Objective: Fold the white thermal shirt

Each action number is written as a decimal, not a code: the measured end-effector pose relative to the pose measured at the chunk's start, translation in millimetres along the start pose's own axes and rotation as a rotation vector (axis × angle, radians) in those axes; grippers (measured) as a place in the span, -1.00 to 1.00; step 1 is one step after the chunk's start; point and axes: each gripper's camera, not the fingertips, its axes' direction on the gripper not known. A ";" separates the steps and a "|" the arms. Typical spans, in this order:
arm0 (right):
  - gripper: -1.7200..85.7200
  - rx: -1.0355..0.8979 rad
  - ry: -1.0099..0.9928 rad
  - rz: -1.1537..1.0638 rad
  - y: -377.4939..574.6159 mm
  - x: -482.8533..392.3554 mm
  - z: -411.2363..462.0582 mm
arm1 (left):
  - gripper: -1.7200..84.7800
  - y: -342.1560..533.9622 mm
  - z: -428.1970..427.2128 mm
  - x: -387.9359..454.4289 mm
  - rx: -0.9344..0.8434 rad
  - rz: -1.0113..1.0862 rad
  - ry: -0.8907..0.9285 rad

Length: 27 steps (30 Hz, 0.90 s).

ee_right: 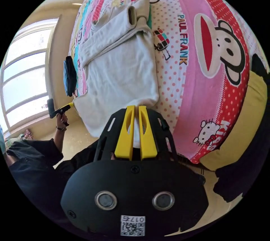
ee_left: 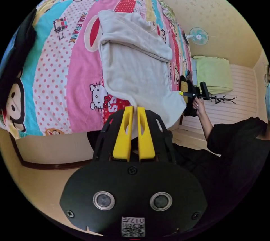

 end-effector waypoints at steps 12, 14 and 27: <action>-0.64 0.140 -0.258 0.053 -27.8 26.1 -31.4 | -0.67 -10.1 -25.9 -74.0 0.123 -0.120 0.261; -0.64 0.197 -0.377 0.049 -9.9 37.1 -38.0 | -0.68 3.8 -27.9 -73.2 0.147 -0.130 0.277; -0.63 0.058 -0.167 -0.012 17.7 58.4 -48.6 | -0.62 -7.2 -31.5 6.7 -0.115 0.404 -0.076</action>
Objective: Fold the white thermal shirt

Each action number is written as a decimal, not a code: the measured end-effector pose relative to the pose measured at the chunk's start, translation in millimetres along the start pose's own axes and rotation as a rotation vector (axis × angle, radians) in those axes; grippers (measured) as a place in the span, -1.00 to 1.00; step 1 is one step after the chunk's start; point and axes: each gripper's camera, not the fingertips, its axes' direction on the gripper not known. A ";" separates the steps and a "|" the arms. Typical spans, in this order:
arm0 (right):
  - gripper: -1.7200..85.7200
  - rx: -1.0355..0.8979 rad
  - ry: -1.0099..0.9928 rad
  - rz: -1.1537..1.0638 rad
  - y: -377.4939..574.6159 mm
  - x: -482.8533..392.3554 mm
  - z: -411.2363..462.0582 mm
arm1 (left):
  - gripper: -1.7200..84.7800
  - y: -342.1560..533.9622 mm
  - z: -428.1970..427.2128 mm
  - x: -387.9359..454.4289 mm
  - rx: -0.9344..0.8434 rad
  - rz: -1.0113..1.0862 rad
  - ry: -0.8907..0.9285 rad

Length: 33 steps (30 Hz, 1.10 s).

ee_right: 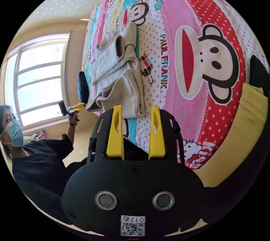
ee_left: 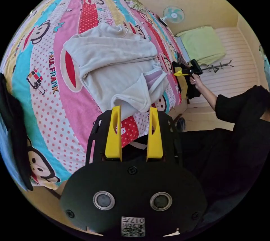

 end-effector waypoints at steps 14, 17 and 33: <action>-0.58 -0.118 -0.042 -0.152 -37.5 4.7 36.2 | -0.74 -88.5 98.1 64.6 -0.487 0.487 -0.129; -0.57 -0.102 -0.031 -0.252 -48.9 -11.4 44.5 | -0.86 -103.3 61.1 40.9 -0.314 0.378 0.064; -0.88 0.055 0.074 -0.335 31.9 -76.1 15.6 | -0.96 -4.0 -95.7 5.1 0.315 -0.086 0.419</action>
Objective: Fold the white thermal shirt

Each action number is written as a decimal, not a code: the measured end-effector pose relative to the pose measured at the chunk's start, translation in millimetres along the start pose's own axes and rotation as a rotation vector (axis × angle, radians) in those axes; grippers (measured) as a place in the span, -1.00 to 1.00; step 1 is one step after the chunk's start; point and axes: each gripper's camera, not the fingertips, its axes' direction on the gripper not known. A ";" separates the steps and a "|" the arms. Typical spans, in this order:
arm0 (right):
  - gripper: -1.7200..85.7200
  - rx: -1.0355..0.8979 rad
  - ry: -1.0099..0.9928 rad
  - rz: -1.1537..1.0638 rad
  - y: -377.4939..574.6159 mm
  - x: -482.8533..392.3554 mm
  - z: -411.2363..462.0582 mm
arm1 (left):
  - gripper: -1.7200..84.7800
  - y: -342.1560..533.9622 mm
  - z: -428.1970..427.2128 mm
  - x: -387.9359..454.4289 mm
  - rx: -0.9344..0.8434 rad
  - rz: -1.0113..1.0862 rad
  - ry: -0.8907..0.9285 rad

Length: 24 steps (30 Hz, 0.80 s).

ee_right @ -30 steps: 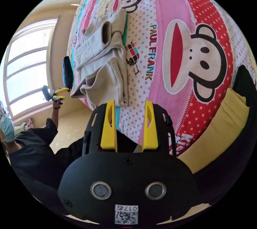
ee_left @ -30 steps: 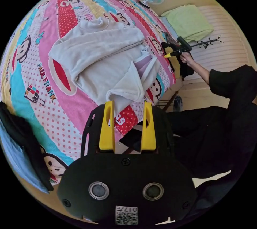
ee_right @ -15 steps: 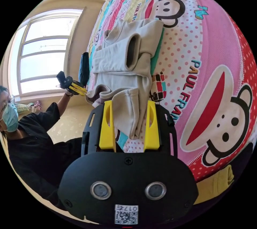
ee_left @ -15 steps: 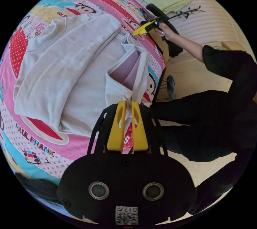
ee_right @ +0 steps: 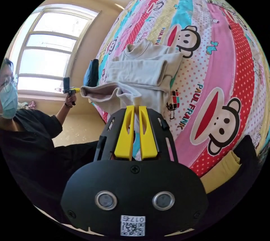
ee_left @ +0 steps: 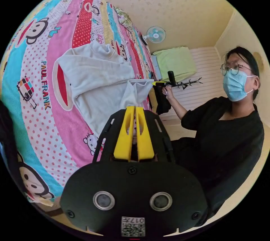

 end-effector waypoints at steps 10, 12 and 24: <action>-0.89 0.092 -0.098 -0.188 -95.5 -41.6 -12.0 | -0.78 -98.6 20.8 -3.2 -0.090 0.039 -0.375; -0.89 0.048 -0.021 -0.148 -104.5 -38.9 6.4 | -0.54 -106.4 62.6 -21.6 -0.158 -0.013 -0.453; -0.89 0.126 -0.151 0.051 -66.1 -9.6 32.4 | -0.80 -99.6 145.6 -60.8 0.017 -0.175 -0.534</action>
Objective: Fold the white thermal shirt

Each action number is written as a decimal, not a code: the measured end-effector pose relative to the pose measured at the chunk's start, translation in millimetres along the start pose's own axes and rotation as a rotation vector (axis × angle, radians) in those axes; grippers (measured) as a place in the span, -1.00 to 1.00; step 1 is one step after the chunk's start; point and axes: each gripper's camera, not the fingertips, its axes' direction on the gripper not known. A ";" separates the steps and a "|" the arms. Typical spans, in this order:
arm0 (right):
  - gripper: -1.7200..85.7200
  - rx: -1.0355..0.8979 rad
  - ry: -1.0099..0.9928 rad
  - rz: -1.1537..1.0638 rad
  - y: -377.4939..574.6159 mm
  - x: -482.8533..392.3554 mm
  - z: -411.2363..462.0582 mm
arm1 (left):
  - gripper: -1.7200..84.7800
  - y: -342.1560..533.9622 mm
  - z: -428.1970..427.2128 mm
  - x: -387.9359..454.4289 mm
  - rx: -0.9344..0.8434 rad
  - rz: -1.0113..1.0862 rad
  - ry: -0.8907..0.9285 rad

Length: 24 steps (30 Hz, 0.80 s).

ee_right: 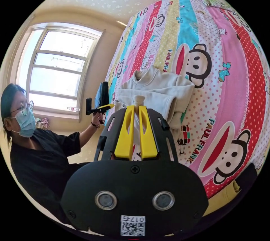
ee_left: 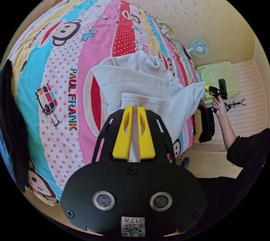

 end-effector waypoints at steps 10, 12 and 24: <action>-0.89 0.072 -0.108 0.065 12.9 11.2 13.1 | -0.65 -21.8 25.2 -0.8 -0.027 -0.037 -0.026; -0.89 0.086 -0.134 0.079 14.2 13.7 15.5 | -0.69 -22.3 29.5 -0.7 -0.019 -0.062 -0.043; -0.88 0.332 -0.030 0.022 25.3 -36.5 -22.8 | -0.90 -23.1 -145.2 37.0 0.337 0.059 -0.072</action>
